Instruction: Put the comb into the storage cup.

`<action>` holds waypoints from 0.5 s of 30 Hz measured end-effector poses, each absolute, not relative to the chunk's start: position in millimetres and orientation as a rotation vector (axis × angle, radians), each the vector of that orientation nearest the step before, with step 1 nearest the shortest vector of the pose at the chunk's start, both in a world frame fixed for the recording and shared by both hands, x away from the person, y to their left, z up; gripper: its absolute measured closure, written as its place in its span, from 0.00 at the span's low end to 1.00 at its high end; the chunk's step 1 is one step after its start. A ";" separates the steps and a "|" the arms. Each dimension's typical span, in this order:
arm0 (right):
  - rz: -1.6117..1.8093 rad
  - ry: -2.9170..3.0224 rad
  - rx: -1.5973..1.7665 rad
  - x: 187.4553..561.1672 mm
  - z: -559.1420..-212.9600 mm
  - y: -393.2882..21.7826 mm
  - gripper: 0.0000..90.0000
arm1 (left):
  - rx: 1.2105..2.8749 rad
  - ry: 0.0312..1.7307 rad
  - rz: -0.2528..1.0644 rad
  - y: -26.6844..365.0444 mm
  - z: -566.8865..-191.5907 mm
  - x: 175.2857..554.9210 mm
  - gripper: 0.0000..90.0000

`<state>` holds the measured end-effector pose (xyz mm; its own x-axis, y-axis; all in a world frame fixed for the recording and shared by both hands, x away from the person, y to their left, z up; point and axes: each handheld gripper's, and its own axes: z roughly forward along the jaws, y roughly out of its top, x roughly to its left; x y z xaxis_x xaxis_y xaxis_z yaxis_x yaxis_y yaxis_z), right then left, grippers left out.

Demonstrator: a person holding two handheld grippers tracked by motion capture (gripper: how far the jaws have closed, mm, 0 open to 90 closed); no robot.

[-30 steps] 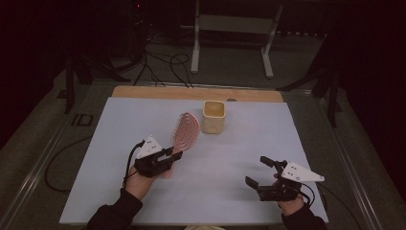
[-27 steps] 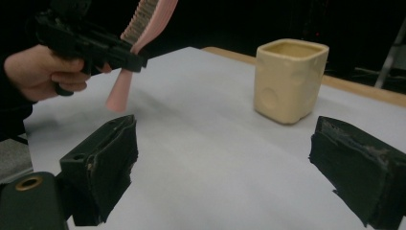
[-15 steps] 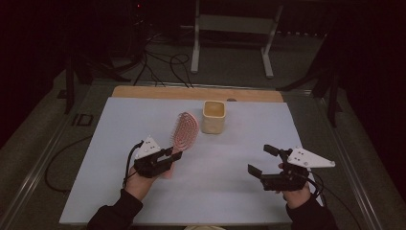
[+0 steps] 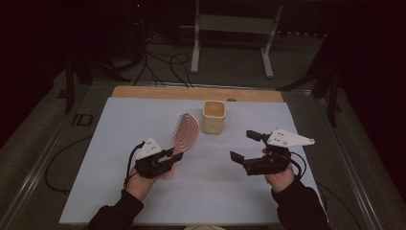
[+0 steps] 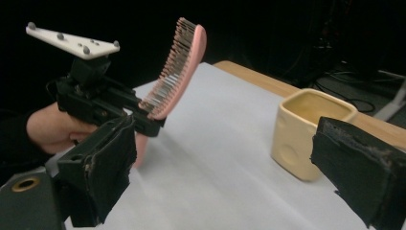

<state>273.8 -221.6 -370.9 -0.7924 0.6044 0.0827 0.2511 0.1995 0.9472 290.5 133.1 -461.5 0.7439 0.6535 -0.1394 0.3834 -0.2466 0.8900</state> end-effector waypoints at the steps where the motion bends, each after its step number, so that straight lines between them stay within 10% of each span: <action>1: 1.626 2.175 0.803 275.7 -370.5 -218.8 0.09 | 1.868 0.800 0.318 133.1 -461.6 290.4 0.79; 15: 1.672 2.184 0.776 296.2 -363.4 -185.4 0.09 | 1.873 0.789 0.322 131.1 -461.9 289.2 0.79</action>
<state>296.2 -185.4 -363.4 -0.8154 0.5706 0.0977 0.2432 0.1846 0.9522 289.2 131.1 -461.9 0.7481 0.6507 -0.1302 0.3746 -0.2522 0.8922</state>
